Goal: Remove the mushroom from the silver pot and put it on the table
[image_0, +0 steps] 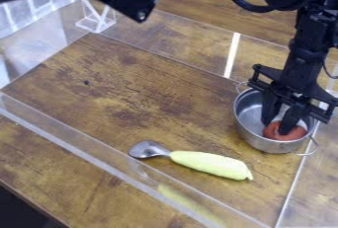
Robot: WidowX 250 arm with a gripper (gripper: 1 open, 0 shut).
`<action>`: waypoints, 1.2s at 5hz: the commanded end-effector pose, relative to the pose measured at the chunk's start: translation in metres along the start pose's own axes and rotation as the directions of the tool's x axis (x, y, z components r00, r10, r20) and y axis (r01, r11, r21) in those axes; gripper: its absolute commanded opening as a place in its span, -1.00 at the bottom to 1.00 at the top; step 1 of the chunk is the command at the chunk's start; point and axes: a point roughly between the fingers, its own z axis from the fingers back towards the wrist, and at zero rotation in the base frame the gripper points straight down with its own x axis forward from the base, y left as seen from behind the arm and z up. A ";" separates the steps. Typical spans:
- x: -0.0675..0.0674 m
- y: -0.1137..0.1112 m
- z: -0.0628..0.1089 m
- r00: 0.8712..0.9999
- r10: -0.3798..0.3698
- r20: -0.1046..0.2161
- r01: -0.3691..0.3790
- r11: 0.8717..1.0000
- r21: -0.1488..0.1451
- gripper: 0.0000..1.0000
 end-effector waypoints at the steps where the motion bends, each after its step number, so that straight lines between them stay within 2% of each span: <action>1: -0.003 0.008 -0.004 0.998 0.059 0.001 -0.059 0.998 0.005 -1.00; 3: -0.010 0.034 0.001 1.000 -0.008 -0.009 0.008 1.000 0.022 -1.00; 5: -0.004 0.065 -0.016 0.996 0.084 -0.037 -0.083 0.996 0.024 -1.00; 6: 0.007 0.067 -0.020 0.999 -0.001 -0.040 0.002 0.999 0.032 -1.00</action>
